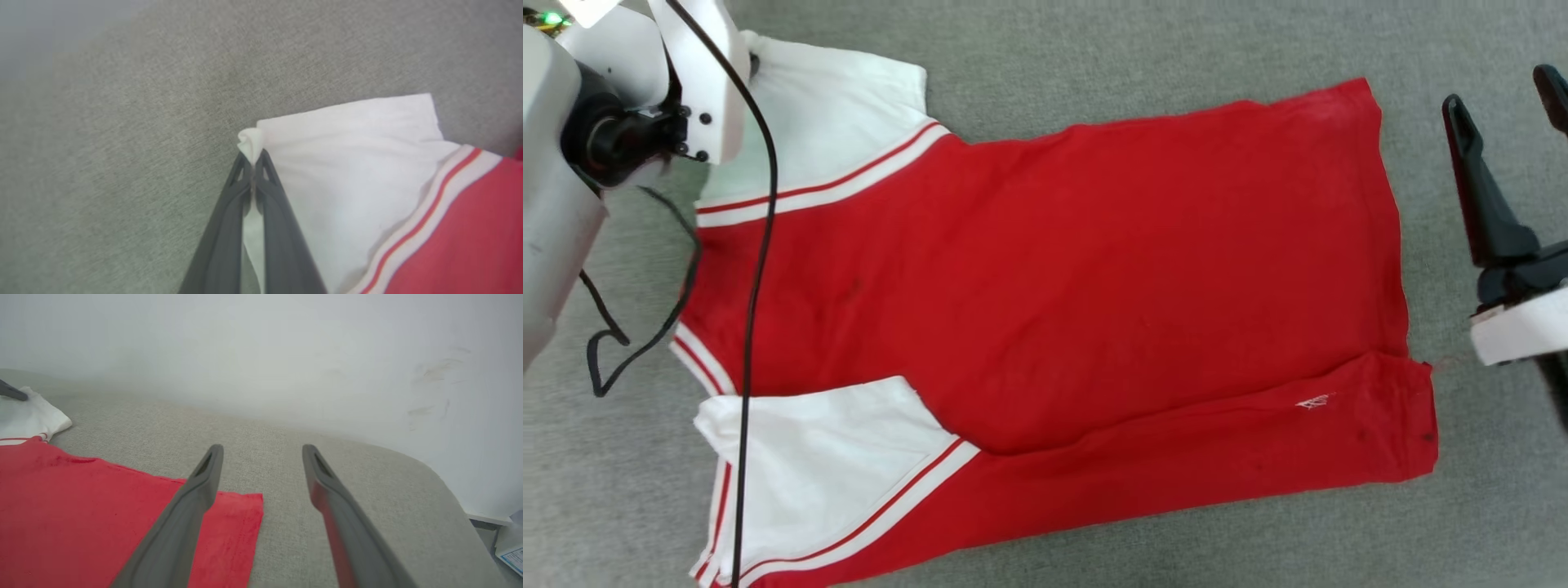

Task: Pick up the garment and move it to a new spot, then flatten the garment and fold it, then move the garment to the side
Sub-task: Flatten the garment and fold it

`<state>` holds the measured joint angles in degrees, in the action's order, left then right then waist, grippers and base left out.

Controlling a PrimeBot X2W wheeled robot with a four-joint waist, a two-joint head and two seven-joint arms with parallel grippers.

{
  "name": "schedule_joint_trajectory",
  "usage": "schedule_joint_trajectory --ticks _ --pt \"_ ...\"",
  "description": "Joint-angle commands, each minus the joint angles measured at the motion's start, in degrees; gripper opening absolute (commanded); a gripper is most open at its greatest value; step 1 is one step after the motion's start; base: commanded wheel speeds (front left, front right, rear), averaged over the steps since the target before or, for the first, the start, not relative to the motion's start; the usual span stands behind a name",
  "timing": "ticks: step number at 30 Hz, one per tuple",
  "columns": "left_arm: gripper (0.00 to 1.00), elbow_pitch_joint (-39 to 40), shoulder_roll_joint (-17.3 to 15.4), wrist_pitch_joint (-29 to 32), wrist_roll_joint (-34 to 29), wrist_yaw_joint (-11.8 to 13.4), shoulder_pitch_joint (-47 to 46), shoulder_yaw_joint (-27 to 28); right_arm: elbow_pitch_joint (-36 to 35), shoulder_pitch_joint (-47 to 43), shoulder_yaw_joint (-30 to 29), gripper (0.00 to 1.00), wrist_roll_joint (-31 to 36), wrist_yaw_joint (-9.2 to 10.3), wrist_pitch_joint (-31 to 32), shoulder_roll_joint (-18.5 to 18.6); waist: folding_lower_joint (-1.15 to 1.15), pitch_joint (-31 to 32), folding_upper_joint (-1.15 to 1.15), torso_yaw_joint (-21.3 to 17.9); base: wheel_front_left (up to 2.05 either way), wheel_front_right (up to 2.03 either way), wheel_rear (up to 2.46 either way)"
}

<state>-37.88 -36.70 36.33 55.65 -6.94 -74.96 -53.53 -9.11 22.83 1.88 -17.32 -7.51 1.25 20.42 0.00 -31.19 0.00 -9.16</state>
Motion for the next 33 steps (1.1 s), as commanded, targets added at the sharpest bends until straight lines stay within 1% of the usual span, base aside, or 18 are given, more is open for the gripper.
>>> schedule_joint_trajectory --ticks 1,5,9,13,14,17,21,25,28,33 --pt "0.00 0.9 0.5 -1.8 -0.3 -0.3 1.0 -0.2 0.7 1.9 0.7 1.00 -1.8 0.05 3.6 2.8 0.00 2.0 0.00 1.6 0.00 0.00 0.00" --pt "0.00 3.4 0.5 -4.9 -1.0 -0.3 2.0 -1.3 3.3 5.8 4.0 1.00 -7.7 0.05 14.8 10.0 0.00 3.7 0.00 3.4 0.00 0.00 0.00" --pt "0.00 6.3 1.1 -7.6 -1.7 -0.4 2.7 -2.3 6.9 10.3 8.2 1.00 -13.9 0.05 27.9 16.2 0.00 4.6 0.00 5.2 0.00 0.00 0.00" --pt "0.00 9.4 1.4 -9.2 -2.2 -0.4 2.9 -3.2 10.8 15.7 12.4 1.00 -18.9 0.05 39.1 19.9 0.00 4.7 0.00 6.8 0.00 0.00 0.00" --pt "0.00 9.4 1.4 -9.2 -2.2 -0.4 2.9 -3.2 10.8 15.7 12.4 1.00 -18.9 0.05 39.1 19.9 0.00 4.7 0.00 6.8 0.00 0.00 0.00" --pt "0.00 11.5 1.8 -10.4 -2.8 -0.5 2.4 -3.8 14.3 19.8 14.9 1.00 -20.9 0.05 45.4 20.8 0.00 4.3 0.00 8.1 0.00 0.00 0.00" --pt "0.00 13.9 2.3 -11.3 -3.4 -0.5 1.7 -4.3 19.3 24.3 17.3 1.00 -20.4 0.05 49.6 20.3 0.00 3.3 0.00 9.8 0.00 0.00 0.00" --pt "0.00 15.7 2.5 -12.1 -3.8 -0.5 1.1 -4.5 24.3 27.1 18.9 1.00 -19.2 0.05 50.0 18.6 0.00 2.2 0.00 11.3 0.00 0.00 0.00" --pt "0.00 16.7 2.5 -12.5 -4.2 -0.5 0.8 -4.7 27.6 28.4 20.3 1.00 -17.7 0.05 48.5 17.6 0.00 1.6 0.00 11.9 0.00 0.00 0.00" --pt "0.00 17.6 2.8 -13.4 -4.7 -0.5 1.0 -5.0 33.6 26.5 23.6 1.00 -16.2 0.05 46.6 16.2 0.00 0.8 0.00 12.6 0.00 0.00 0.00"
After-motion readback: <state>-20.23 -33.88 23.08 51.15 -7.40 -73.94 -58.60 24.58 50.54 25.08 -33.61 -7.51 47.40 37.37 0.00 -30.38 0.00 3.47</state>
